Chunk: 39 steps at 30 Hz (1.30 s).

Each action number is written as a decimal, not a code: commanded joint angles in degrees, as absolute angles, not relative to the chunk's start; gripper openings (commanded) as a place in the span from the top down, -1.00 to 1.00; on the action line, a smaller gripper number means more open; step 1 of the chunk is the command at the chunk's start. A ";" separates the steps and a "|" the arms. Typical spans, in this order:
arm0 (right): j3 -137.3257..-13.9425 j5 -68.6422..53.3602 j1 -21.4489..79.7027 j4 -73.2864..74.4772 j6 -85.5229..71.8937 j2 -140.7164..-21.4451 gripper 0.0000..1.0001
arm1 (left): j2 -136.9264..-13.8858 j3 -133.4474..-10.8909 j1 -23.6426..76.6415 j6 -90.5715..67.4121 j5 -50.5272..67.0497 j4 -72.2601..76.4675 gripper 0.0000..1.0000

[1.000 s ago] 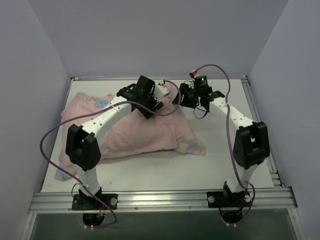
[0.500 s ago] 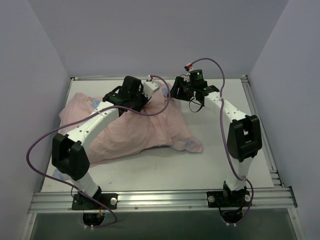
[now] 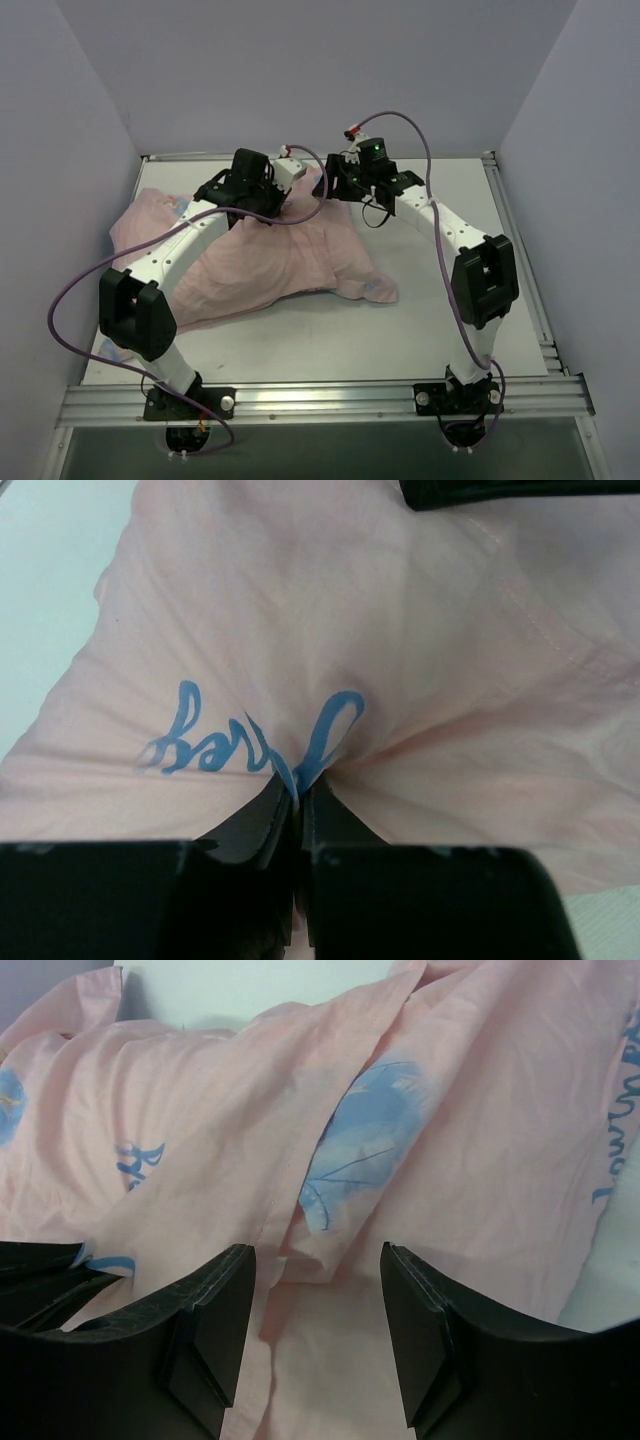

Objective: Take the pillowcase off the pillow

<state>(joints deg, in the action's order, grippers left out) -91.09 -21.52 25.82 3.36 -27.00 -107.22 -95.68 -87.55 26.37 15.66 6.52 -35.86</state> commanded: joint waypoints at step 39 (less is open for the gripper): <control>-75.08 -16.26 9.58 -2.19 -26.72 -106.53 1.00 | -85.00 -82.45 7.66 23.90 15.02 -45.60 0.95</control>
<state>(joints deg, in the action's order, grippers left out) -81.52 -22.92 14.92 -3.49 -30.15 -111.61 -91.35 -83.90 14.87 18.65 16.88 -38.44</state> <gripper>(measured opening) 0.034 0.066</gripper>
